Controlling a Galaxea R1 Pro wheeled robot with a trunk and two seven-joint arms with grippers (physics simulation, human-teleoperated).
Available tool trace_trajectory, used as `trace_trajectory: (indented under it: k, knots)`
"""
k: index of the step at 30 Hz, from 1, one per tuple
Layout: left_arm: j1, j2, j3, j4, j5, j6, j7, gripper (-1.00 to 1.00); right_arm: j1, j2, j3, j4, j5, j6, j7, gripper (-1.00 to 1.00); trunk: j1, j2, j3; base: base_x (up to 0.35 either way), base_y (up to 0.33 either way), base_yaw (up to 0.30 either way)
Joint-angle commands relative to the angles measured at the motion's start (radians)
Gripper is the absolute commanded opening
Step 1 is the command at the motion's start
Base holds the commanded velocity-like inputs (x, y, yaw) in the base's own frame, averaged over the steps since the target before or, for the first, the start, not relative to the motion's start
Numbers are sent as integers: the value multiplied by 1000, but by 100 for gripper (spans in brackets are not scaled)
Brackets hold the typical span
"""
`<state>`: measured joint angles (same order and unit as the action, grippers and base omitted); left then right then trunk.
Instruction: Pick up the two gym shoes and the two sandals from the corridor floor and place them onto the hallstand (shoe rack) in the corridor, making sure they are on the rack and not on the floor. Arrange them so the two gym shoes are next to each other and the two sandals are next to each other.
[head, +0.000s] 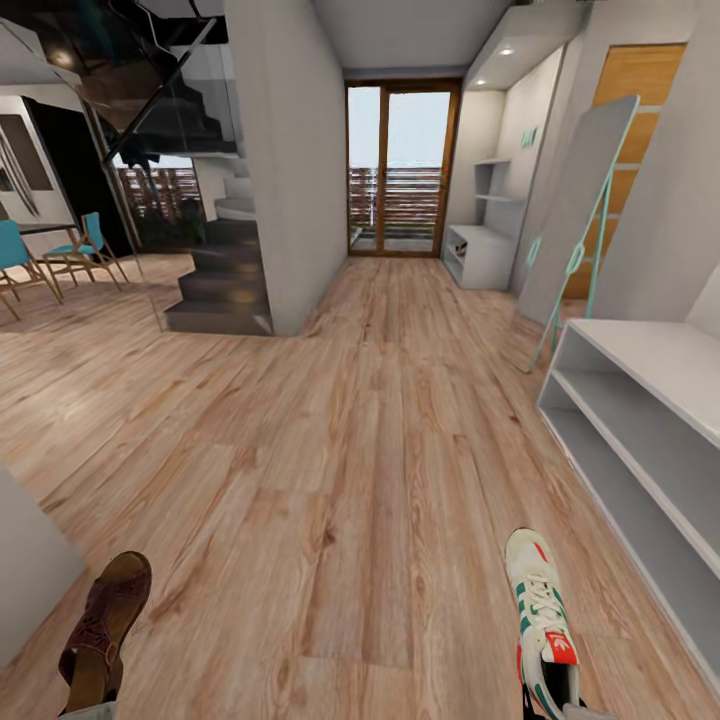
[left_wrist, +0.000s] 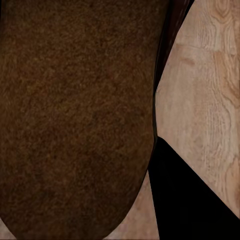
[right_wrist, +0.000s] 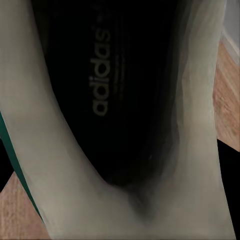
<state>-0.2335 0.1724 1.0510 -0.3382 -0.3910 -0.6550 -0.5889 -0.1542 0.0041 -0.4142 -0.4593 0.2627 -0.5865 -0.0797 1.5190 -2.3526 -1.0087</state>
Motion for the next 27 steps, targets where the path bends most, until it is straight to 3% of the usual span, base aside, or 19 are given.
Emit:
trace_trajectory:
  k: [1, 12, 13, 14, 15, 18, 27]
  knots:
    - [-1, 1, 8, 0, -9, -5, -5, -100, -1, 0, -3, 1, 10, -3, -6, -100, 0, 0, 1, 337, 0, 0]
    - [-1, -15, -4, 11, -19, -9, -8, -100, -1, 0, -3, 2, 10, -3, -6, -100, 0, 0, 18, 337, 0, -25]
    - [-1, -19, -14, 13, -20, -9, -9, -100, -1, 0, -3, 2, 10, -3, -6, -100, 0, 0, 19, 337, 0, -96]
    - [-1, -40, -62, 15, -21, -9, -10, -100, -1, 0, -3, 3, 10, -3, -6, -100, 0, 0, 21, 337, 0, -106]
    - [-1, -45, -75, 15, -21, -9, -10, -100, -1, 0, -3, 3, 10, -3, -6, -100, 0, 0, 22, 337, 0, -107]
    - [-1, -81, -176, 16, -20, -7, -6, -100, -1, 0, -3, 4, 10, -3, -6, -100, 0, 0, 27, 337, 0, -110]
    - [-1, -88, -203, 26, -17, -5, -4, -100, -1, 0, -5, 12, 10, -3, -7, -100, 0, 0, 41, 337, 0, -111]
